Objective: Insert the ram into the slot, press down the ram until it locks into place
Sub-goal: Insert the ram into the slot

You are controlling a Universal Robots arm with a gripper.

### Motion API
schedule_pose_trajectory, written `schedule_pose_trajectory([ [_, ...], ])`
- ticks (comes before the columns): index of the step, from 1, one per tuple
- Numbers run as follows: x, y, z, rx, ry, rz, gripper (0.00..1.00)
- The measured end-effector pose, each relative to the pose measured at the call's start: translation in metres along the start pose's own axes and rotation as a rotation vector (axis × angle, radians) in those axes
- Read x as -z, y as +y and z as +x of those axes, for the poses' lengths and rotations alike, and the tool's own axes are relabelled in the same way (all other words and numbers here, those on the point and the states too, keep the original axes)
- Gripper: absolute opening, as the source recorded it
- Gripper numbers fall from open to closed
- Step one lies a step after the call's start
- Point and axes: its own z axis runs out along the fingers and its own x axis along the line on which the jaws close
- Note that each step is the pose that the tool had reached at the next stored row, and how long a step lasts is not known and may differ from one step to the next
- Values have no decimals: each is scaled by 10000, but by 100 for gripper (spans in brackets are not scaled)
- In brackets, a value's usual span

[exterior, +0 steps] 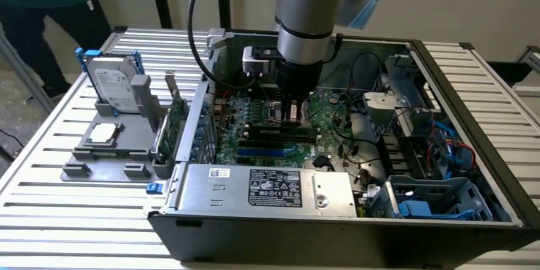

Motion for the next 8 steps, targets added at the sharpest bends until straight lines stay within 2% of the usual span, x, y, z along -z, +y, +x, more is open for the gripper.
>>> schedule_pose_trajectory([
  [8,-16,0,-1,-20,-2,-1,13],
])
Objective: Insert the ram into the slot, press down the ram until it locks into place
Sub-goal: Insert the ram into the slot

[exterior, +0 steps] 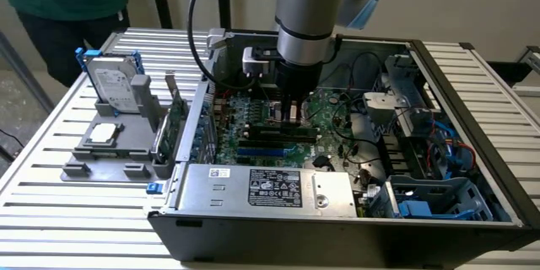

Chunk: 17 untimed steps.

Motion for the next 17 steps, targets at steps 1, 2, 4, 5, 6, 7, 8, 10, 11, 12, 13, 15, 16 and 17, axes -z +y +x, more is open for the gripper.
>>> schedule_pose_trajectory([
  [1,-2,0,0,-3,-1,0,13],
  [2,-4,0,-1,-6,-1,0,13],
  [4,-8,1,-1,-10,-1,0,13],
  [5,-10,1,-1,-12,0,-1,13],
  [6,-13,1,-2,-14,-1,-1,13],
  [7,-16,2,-2,-16,-1,0,13],
  [8,-19,2,-2,-19,-2,-1,13],
  [10,-25,3,-3,-20,-2,-3,13],
  [11,-28,3,-3,-22,-2,-5,13],
  [12,-31,5,-4,-22,-2,-6,13],
  [13,-33,6,-4,-22,0,-9,13],
  [15,-37,11,-6,-25,-1,-14,13],
  [16,-38,11,-7,-24,0,-14,13],
  [17,-39,11,-8,-23,-1,-14,13],
])
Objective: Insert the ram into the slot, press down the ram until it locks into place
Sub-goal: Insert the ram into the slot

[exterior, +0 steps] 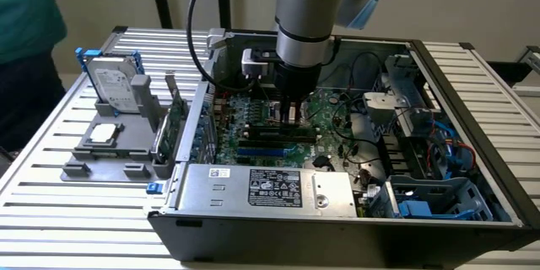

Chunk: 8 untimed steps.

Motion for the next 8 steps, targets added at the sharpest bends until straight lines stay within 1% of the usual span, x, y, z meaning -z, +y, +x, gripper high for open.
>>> schedule_pose_trajectory([
  [8,-14,1,-3,-2,1,-5,13],
])
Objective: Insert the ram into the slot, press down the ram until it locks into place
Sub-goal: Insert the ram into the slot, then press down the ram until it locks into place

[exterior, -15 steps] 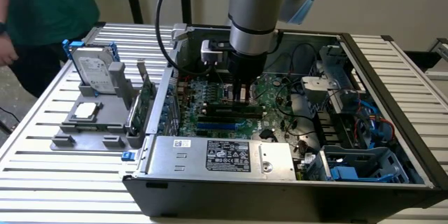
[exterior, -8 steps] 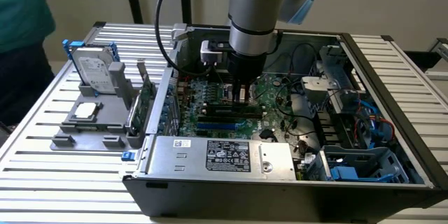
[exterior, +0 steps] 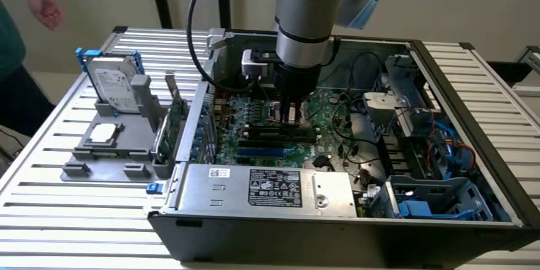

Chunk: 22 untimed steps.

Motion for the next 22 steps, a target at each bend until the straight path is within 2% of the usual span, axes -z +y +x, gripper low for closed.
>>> schedule_pose_trajectory([
  [2,4,0,0,-1,2,-2,15],
  [3,21,1,0,-1,-1,-15,21],
  [7,146,5,3,1,3,-81,21],
  [9,177,7,3,2,4,-101,21],
  [10,183,7,3,2,4,-106,19],
  [11,185,6,3,2,2,-107,13],
  [13,186,6,3,2,-3,-111,11],
  [22,189,7,-4,3,2,-112,11],
])
